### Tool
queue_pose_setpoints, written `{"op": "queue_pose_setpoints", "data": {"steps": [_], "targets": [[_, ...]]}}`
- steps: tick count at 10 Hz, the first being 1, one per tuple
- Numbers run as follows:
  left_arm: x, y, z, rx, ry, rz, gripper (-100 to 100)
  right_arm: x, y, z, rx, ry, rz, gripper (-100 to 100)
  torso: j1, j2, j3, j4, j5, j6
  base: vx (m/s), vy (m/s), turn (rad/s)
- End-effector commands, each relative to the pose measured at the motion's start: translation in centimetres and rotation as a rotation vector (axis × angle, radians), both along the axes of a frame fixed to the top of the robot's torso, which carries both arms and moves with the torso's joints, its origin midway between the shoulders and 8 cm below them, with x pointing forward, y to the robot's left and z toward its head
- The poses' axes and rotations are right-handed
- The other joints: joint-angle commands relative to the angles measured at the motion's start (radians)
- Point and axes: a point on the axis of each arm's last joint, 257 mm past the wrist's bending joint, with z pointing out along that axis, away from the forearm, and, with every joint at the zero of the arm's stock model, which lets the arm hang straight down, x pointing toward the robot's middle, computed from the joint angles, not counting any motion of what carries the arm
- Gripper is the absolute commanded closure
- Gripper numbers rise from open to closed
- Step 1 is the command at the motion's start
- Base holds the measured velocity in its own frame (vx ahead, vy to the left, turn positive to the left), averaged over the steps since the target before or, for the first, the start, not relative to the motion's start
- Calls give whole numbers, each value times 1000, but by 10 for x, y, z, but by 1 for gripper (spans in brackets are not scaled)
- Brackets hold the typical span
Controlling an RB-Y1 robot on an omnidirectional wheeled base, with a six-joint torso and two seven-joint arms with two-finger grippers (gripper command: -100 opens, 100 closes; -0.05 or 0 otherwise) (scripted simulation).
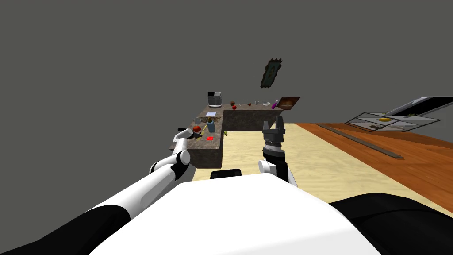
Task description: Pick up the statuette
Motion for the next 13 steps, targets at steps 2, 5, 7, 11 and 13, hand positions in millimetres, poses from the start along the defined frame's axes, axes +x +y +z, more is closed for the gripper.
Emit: {"op": "queue_pose_setpoints", "data": {"steps": [2,5,7,11,13], "targets": [[-1,18,1,-2,5,18,-100,0,0,0,0,0,0,0,0,-1,0,0,0,0,-14,-35,-36],[-20,72,-4,-3,7,86,-100,0,0,0,0,0,0,0,0,-1,-1,0,0,1,-18,-36,-247],[-26,103,6,9,-16,121,-100,0,0,0,0,0,0,0,1,-1,0,0,0,0,-13,-37,-141],[-54,151,-4,1,1,187,-100,0,0,0,0,0,0,0,2,-2,-1,0,0,0,-7,-25,-135],[-78,195,-3,-1,-7,247,-100,0,0,0,0,0,0,0,0,-1,-1,0,0,1,-20,-66,-363]]}}
